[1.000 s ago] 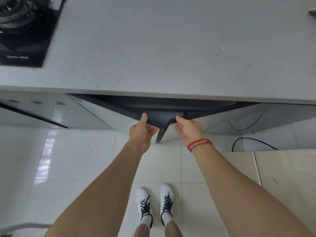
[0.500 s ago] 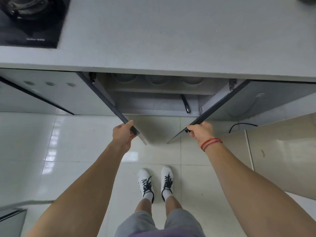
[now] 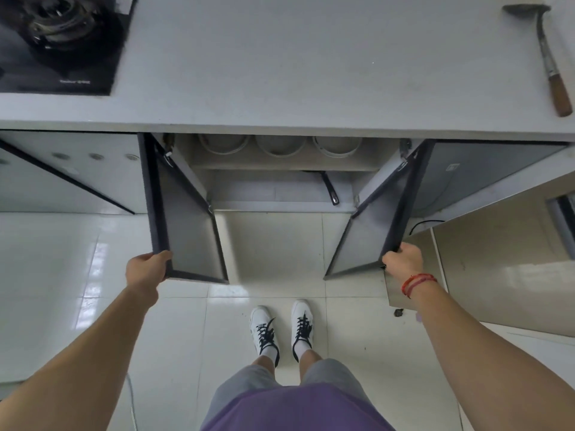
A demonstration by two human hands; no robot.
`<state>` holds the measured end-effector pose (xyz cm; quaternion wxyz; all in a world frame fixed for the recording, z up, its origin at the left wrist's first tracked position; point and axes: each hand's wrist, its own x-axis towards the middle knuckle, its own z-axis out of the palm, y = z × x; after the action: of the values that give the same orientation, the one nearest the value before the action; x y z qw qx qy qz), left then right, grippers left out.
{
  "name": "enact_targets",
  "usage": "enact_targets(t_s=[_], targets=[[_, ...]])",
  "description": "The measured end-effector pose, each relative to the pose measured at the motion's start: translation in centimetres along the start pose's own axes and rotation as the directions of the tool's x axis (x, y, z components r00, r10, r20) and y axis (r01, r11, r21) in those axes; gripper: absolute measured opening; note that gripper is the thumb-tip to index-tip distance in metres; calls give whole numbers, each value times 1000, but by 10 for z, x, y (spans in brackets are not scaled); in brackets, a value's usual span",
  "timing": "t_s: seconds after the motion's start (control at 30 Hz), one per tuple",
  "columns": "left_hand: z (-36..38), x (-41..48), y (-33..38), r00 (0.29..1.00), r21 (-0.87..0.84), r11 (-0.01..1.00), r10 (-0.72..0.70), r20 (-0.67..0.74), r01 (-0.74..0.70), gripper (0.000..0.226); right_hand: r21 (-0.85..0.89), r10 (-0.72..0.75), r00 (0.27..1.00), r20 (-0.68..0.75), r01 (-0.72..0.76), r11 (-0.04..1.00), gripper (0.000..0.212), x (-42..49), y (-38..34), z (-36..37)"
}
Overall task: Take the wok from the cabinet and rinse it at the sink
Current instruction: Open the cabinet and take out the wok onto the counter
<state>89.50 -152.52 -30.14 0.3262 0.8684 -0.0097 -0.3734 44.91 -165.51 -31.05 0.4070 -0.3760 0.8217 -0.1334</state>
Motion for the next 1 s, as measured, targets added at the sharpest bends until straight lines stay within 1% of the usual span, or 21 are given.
enact_targets(t_s=[0.2, 0.23, 0.27, 0.37, 0.47, 0.53, 0.63, 0.77, 0.87, 1.0], targets=[[-27, 8, -3, 997, 136, 991, 22, -79, -11, 22, -218, 8, 994, -113, -33, 975, 21, 6, 27, -35], [-29, 9, -2, 996, 153, 988, 20, -92, -6, 24, -242, 17, 991, -136, -50, 969, 25, 6, 29, -37], [-30, 8, 1, 994, 172, 985, 19, -107, 0, 31, -267, 25, 988, -150, -65, 962, 30, 6, 31, -39], [-29, 5, 5, 987, 314, 949, 33, -157, 18, 61, -362, 67, 987, -148, -117, 925, 47, 3, 33, -40], [-26, -2, 5, 983, 395, 919, 57, -173, 16, 67, -476, 77, 985, -155, -143, 868, 70, 2, 32, -40], [-24, -3, 4, 981, 410, 912, 73, -178, 7, 68, -531, 45, 985, -165, -127, 838, 76, 1, 31, -40], [-23, 0, 2, 979, 424, 905, 83, -184, 3, 70, -581, -22, 985, -169, -81, 810, 76, -2, 29, -37], [-18, -3, 1, 972, 457, 888, 149, -180, -51, 68, -629, -141, 977, -159, 10, 777, 64, -5, 26, -33], [-13, -5, 2, 972, 517, 850, 195, -133, -100, 71, -648, -155, 981, -114, 44, 760, 63, -8, 20, -32], [-1, -13, 10, 971, 524, 838, 226, -76, -154, 72, -679, -166, 983, -72, 74, 730, 65, -11, 11, -33]])
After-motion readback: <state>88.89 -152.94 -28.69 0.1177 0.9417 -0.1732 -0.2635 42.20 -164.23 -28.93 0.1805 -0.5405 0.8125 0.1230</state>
